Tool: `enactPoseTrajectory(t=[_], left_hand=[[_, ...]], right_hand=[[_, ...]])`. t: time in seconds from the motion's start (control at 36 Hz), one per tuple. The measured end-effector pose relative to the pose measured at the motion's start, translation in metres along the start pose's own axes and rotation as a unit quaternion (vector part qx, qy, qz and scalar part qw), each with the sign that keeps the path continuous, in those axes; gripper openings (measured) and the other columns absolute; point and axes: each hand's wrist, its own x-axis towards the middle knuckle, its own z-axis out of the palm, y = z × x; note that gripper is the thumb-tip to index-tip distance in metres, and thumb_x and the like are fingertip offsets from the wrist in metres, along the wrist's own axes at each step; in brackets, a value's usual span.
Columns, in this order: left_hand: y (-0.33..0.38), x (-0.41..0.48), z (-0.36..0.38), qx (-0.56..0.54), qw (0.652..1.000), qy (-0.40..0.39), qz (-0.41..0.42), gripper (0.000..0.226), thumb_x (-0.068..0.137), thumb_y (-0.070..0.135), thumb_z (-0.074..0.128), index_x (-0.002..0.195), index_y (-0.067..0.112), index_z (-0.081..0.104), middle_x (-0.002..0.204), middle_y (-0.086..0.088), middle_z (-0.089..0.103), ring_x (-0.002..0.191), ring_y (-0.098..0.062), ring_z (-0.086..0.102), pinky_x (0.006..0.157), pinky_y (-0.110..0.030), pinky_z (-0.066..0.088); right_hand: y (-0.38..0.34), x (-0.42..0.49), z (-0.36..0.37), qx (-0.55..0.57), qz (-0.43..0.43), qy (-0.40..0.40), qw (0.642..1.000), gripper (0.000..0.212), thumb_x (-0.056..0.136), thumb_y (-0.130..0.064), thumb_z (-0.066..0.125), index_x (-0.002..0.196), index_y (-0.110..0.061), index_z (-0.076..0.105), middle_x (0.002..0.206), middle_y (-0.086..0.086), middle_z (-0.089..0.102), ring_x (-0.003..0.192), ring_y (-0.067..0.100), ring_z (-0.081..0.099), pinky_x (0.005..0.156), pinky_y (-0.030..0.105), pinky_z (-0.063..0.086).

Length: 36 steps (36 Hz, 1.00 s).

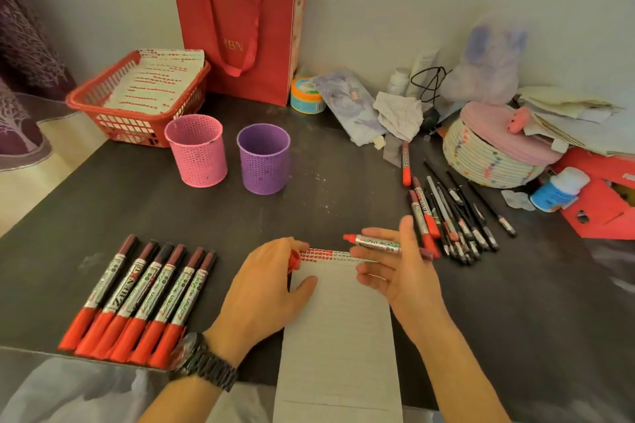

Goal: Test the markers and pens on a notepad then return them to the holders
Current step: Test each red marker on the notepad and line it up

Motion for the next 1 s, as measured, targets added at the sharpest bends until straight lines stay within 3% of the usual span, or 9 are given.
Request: enactPoseTrajectory(t=[0.08, 0.17, 0.22, 0.42, 0.58, 1.0], left_hand=[[-0.006, 0.001, 0.006, 0.012, 1.0, 0.011, 0.004, 0.028, 0.083, 0.061, 0.058, 0.102, 0.044, 0.046, 0.116, 0.039, 0.034, 0.11, 0.012, 0.036, 0.092, -0.013, 0.031], [-0.008, 0.001, 0.008, 0.011, 1.0, 0.015, 0.001, 0.032, 0.082, 0.064, 0.057, 0.104, 0.044, 0.047, 0.114, 0.039, 0.033, 0.107, 0.013, 0.033, 0.088, -0.01, 0.028], [-0.008, 0.001, 0.007, 0.009, 1.0, 0.02, 0.0, 0.032, 0.081, 0.063, 0.058, 0.104, 0.043, 0.048, 0.115, 0.038, 0.035, 0.108, 0.014, 0.033, 0.088, -0.009, 0.026], [-0.006, 0.002, 0.005, -0.014, 1.0, 0.018, -0.009, 0.03, 0.085, 0.06, 0.053, 0.104, 0.052, 0.031, 0.13, 0.026, 0.053, 0.127, 0.002, 0.043, 0.105, -0.022, 0.035], [-0.004, 0.004, 0.004, -0.013, 0.999, 0.005, -0.041, 0.037, 0.085, 0.058, 0.06, 0.117, 0.048, 0.043, 0.133, 0.025, 0.05, 0.126, 0.001, 0.044, 0.102, -0.019, 0.031], [-0.003, 0.006, 0.004, -0.021, 0.997, -0.01, -0.074, 0.044, 0.084, 0.057, 0.065, 0.123, 0.048, 0.045, 0.136, 0.025, 0.049, 0.126, -0.002, 0.044, 0.101, -0.021, 0.028]], right_hand=[[0.005, 0.01, 0.014, -0.051, -0.039, 0.031, 0.997, 0.039, 0.089, -0.054, 0.063, 0.083, -0.017, 0.074, 0.07, 0.011, 0.072, 0.056, 0.018, 0.066, 0.051, 0.027, 0.054], [0.009, 0.024, 0.025, -0.101, -0.067, 0.049, 0.991, 0.022, 0.097, -0.03, 0.064, 0.085, -0.012, 0.065, 0.059, 0.01, 0.065, 0.047, 0.018, 0.058, 0.042, 0.027, 0.048], [0.012, 0.031, 0.031, -0.12, -0.082, 0.051, 0.988, 0.019, 0.097, -0.024, 0.064, 0.086, -0.009, 0.064, 0.059, 0.012, 0.066, 0.046, 0.02, 0.059, 0.041, 0.028, 0.047], [0.031, 0.034, 0.036, -0.219, -0.161, 0.121, 0.955, 0.04, 0.089, -0.027, 0.074, 0.062, -0.008, 0.051, 0.045, 0.003, 0.057, 0.042, 0.006, 0.052, 0.049, 0.014, 0.043], [0.036, 0.035, 0.034, -0.231, -0.169, 0.132, 0.949, 0.035, 0.085, -0.013, 0.072, 0.057, -0.01, 0.052, 0.042, 0.002, 0.056, 0.041, 0.002, 0.049, 0.048, 0.01, 0.04], [0.037, 0.035, 0.036, -0.248, -0.171, 0.128, 0.945, 0.033, 0.085, -0.014, 0.071, 0.057, -0.016, 0.055, 0.044, 0.003, 0.058, 0.04, 0.002, 0.052, 0.046, 0.012, 0.042]])
